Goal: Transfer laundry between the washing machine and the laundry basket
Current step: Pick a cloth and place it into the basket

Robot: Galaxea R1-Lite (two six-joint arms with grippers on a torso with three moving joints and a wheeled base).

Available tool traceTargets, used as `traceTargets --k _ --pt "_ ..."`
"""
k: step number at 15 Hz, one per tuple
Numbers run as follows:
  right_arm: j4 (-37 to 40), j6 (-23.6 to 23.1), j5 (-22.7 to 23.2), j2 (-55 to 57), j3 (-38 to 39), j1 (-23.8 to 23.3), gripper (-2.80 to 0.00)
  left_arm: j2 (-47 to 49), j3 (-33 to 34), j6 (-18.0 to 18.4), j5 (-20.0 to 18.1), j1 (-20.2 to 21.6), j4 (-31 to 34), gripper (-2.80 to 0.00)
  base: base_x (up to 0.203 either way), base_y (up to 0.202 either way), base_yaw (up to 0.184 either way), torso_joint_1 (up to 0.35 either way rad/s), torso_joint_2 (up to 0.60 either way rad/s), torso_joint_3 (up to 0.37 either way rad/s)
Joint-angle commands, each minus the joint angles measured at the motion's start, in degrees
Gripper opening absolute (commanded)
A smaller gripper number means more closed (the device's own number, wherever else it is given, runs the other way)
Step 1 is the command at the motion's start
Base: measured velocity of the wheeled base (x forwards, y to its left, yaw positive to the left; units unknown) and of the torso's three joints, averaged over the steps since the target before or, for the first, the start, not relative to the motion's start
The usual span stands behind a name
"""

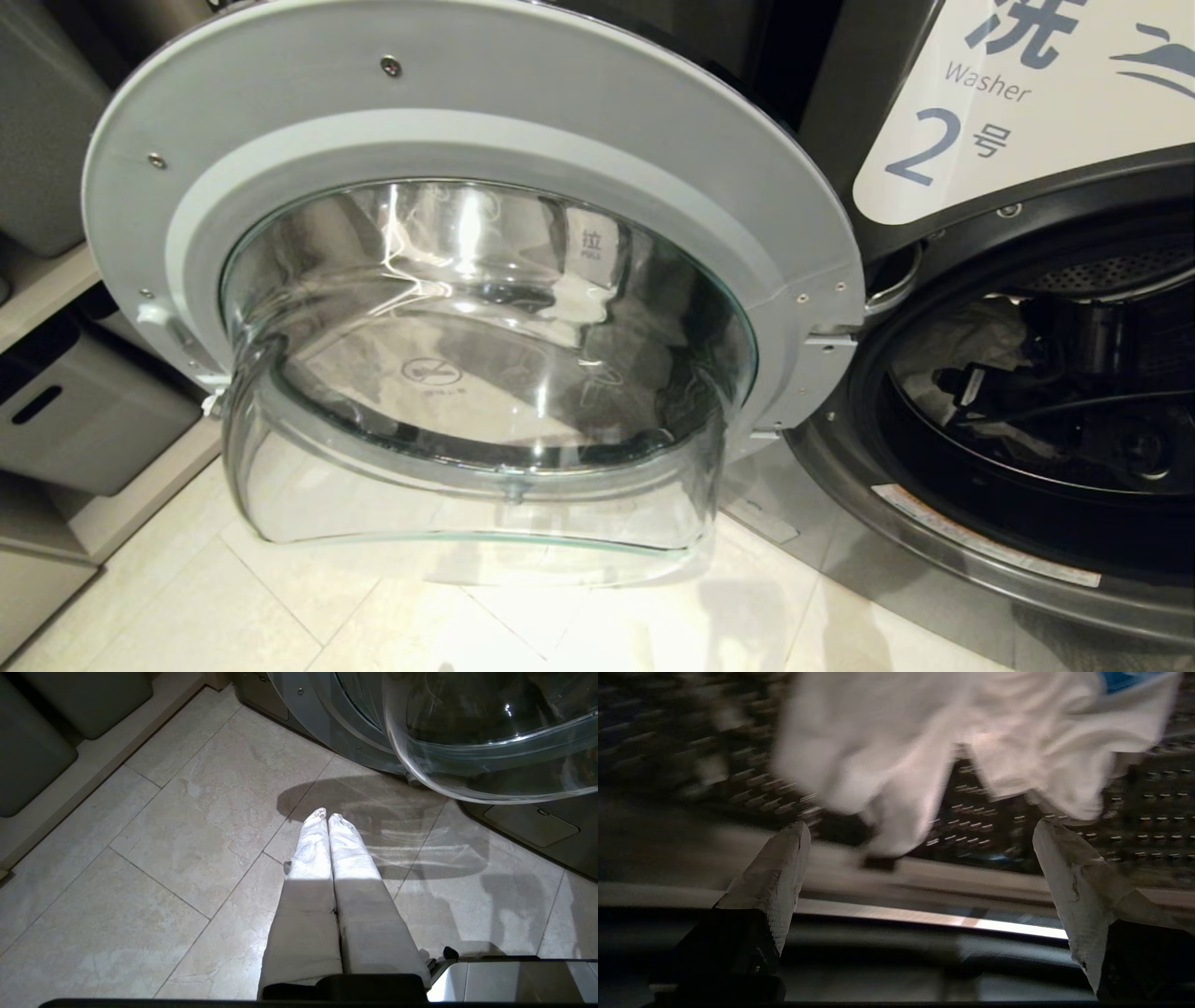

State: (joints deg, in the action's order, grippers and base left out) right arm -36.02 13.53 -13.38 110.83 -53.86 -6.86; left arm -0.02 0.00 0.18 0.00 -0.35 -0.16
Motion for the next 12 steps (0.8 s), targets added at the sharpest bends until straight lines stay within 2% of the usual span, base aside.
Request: traceTargets --k 1,7,9,12 --pt "-0.2 0.4 -0.1 4.5 -2.7 -1.5 0.00 0.0 0.1 0.0 0.0 0.0 0.0 -2.80 0.000 0.000 0.000 0.000 0.00 0.000" --pt "1.6 8.0 1.4 13.0 -15.5 -2.9 0.00 0.0 0.1 0.0 0.0 0.0 0.0 -2.80 0.000 0.000 0.000 0.000 0.00 0.000" --pt "2.3 13.1 3.7 14.9 -19.5 -3.0 0.00 0.0 0.1 0.0 0.0 0.0 0.0 -2.80 0.000 0.000 0.000 0.000 0.00 0.000" --pt "4.2 14.4 4.4 17.8 -23.7 -3.2 0.00 0.0 0.1 0.0 0.0 0.0 0.0 -2.80 0.000 0.000 0.000 0.000 0.00 0.000"
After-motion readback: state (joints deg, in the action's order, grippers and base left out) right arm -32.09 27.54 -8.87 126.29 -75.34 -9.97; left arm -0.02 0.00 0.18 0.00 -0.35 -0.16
